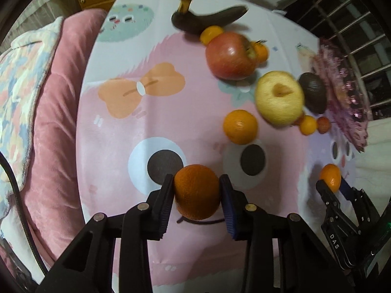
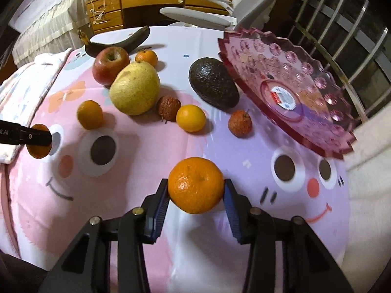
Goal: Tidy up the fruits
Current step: 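Grasp an orange with the left tool while the right tool grasps another orange, then carry both oranges over the pink glass bowl and open both tools to drop them, then withdraw both open tools from the bowl back over the fruit, then grasp an orange with the left tool while the right tool grasps a brown lychee, then carry the orange and lychee into the pink bowl and open both tools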
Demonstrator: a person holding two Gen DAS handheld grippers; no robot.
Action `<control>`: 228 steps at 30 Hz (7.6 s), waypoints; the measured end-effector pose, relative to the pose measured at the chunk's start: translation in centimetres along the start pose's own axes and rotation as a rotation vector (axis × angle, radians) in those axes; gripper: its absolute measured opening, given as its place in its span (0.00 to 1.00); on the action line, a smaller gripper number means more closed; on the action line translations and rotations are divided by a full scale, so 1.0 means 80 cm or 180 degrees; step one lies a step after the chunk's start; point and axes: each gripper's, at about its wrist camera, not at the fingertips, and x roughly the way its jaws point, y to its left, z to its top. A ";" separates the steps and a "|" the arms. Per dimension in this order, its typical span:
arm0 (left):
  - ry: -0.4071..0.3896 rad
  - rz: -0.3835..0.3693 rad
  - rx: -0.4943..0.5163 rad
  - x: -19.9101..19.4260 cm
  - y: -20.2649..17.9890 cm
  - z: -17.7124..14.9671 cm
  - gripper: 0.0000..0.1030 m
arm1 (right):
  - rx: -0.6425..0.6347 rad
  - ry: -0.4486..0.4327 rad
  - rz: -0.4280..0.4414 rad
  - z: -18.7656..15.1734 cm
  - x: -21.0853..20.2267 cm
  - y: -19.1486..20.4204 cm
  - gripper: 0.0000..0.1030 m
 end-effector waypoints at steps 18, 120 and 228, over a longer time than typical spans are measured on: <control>-0.0557 -0.0429 0.0329 -0.126 -0.078 -0.075 0.34 | 0.0721 -0.0239 -0.0021 -0.024 -0.113 -0.052 0.42; -0.0627 -0.0030 -0.0057 -0.079 -0.128 -0.116 0.59 | 0.0751 0.0322 0.1168 -0.026 -0.042 -0.141 0.69; -0.0881 -0.0282 0.1197 -0.093 -0.182 0.006 0.38 | 0.1069 -0.1284 0.0084 -0.007 -0.057 -0.064 0.27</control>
